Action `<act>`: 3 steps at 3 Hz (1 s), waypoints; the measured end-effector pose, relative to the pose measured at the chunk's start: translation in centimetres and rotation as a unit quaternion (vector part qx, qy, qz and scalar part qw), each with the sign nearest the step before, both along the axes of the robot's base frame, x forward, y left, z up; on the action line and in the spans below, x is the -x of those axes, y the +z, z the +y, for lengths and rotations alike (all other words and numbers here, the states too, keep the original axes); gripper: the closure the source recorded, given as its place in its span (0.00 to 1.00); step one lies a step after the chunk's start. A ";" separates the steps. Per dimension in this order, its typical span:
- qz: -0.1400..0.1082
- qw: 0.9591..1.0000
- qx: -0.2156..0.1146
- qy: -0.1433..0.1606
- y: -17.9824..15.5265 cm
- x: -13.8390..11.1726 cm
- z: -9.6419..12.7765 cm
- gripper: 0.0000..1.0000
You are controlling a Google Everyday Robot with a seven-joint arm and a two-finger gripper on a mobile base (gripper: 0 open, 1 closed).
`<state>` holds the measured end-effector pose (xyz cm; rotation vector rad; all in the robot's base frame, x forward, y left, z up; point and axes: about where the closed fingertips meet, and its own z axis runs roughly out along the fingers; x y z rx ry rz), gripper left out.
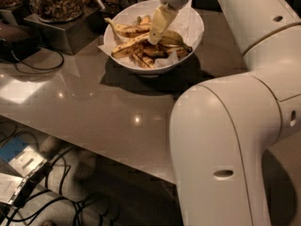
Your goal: Pick banana from white bowl
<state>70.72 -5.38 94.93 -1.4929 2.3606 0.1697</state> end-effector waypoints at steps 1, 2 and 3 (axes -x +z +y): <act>0.017 1.000 0.006 -0.004 -2.0 -0.6 -0.1 0.37; 0.031 0.999 0.009 -0.007 -3.4 -0.8 -0.4 0.38; 0.039 0.999 0.015 -0.007 -4.2 -0.7 -0.7 0.57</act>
Offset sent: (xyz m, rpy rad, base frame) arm -0.0268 -0.0317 -0.0435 -0.1003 0.2493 0.0058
